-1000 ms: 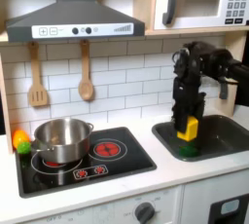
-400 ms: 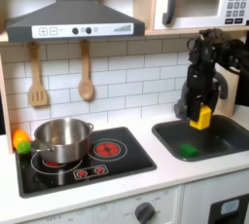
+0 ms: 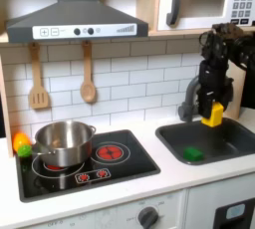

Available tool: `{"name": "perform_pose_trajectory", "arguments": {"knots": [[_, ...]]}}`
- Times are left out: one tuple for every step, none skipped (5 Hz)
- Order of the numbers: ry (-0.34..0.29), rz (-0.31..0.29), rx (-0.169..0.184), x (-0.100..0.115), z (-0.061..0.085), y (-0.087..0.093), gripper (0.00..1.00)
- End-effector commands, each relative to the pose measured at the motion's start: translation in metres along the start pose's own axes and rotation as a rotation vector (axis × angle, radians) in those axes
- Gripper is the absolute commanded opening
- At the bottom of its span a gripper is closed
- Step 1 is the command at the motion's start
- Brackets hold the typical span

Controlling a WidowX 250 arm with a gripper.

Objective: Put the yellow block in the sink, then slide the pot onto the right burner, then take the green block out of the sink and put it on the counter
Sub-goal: 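Put the yellow block in the sink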

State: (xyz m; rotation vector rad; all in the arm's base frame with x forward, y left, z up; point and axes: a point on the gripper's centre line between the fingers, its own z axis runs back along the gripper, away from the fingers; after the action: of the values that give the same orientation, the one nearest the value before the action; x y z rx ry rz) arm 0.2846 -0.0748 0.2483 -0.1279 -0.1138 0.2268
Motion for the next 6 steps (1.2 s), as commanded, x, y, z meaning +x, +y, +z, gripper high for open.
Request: {"name": "perform_pose_trajectory", "arguments": {"knots": [[0.018,-0.034,0.025,-0.001,-0.004,-0.017,0.0],[0.054,-0.056,0.071,-0.001,-0.011,-0.021,0.0],[0.088,-0.065,0.115,-0.002,-0.015,-0.02,0.0],[0.09,-0.08,0.126,-0.001,-0.019,-0.004,0.0],[0.094,-0.122,0.117,0.002,-0.034,0.005,0.0],[0.109,-0.14,0.152,0.008,-0.057,0.02,0.0]]}}
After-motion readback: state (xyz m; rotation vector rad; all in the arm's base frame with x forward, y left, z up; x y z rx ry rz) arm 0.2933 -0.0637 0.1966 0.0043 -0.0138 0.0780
